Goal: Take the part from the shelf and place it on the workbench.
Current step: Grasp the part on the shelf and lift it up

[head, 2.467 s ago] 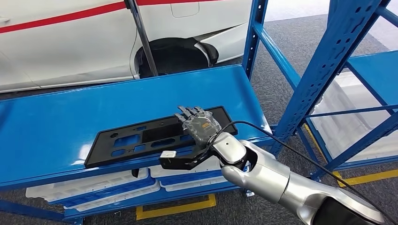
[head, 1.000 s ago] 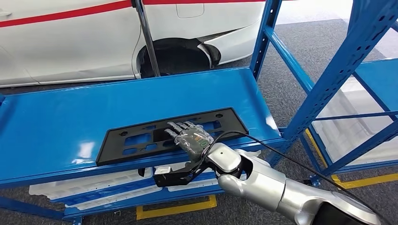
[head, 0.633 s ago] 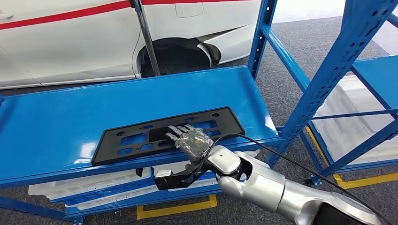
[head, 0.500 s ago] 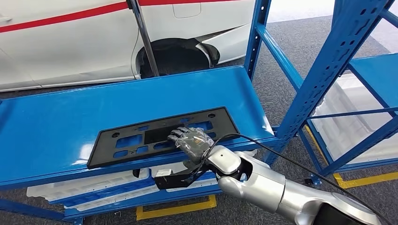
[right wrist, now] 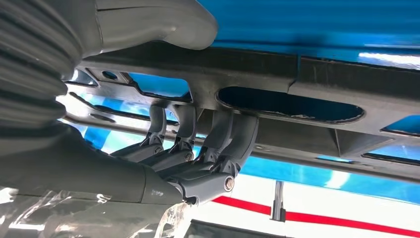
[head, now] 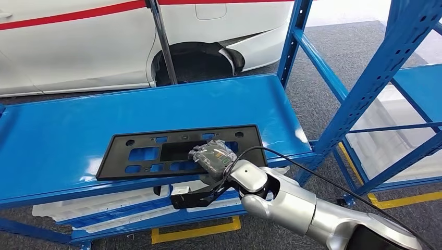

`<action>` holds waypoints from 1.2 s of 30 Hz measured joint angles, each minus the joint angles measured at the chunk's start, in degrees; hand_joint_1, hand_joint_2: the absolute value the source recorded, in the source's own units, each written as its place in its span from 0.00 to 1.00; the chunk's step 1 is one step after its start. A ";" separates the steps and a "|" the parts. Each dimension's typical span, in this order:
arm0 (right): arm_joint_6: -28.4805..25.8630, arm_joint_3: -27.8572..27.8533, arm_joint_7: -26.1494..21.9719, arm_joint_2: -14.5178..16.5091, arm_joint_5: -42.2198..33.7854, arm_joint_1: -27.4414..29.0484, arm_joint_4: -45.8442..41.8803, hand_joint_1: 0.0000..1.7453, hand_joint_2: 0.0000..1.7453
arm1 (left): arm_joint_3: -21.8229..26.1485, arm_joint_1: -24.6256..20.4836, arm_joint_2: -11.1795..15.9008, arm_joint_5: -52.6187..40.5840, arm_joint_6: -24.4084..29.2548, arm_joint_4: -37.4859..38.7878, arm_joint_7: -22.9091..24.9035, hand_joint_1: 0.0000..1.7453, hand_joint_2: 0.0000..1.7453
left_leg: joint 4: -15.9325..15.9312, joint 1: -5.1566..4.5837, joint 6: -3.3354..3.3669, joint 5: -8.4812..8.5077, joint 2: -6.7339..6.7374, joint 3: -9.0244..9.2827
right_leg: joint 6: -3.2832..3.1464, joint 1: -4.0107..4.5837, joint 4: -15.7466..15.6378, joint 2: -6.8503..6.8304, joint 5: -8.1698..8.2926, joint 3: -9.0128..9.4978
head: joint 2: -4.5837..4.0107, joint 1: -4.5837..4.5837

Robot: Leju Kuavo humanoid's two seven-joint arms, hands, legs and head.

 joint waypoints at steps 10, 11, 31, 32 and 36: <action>-0.15 -0.06 0.44 -0.47 0.03 0.23 -0.17 1.00 1.00 | 0.00 0.03 0.02 0.02 0.01 0.00 -0.47 0.00 0.00 | 1.47 -0.23 -0.91 -0.95 -0.23 -0.44 | 0.16 -0.36 -2.38 0.02 1.87 1.42 | 0.00 0.03; -0.21 -0.08 0.46 -0.47 0.05 0.23 -0.26 1.00 1.00 | 0.00 0.05 0.03 0.02 0.01 0.01 -0.52 0.00 0.00 | 1.63 -0.29 -1.09 -1.04 -0.24 -0.58 | -0.16 -0.25 -2.61 0.12 1.70 1.43 | 0.00 0.01; -0.87 -0.38 1.34 -1.00 1.63 0.22 -1.14 0.00 1.00 | 0.00 0.01 0.15 0.00 0.06 0.02 -0.44 0.00 0.00 | 0.05 -0.09 0.08 0.14 0.17 -0.20 | 0.08 -0.04 1.65 -0.03 -0.92 -0.75 | 0.00 -0.06; -0.90 -0.40 1.37 -1.07 1.64 0.30 -1.16 0.00 1.00 | 0.00 -0.02 0.14 0.00 0.08 0.02 -0.42 0.00 0.00 | -0.03 -0.16 0.21 0.19 0.18 -0.18 | 0.13 0.04 5.19 -0.05 -2.79 -2.38 | 0.00 -0.03; -0.95 -0.50 1.49 -1.48 1.77 1.02 -1.18 0.00 1.00 | 0.00 0.13 0.11 0.00 0.15 0.02 -0.20 0.00 0.00 | 0.16 -0.16 0.25 0.12 0.13 -0.22 | 0.32 0.00 10.92 -0.07 -3.61 -4.97 | 0.00 -0.02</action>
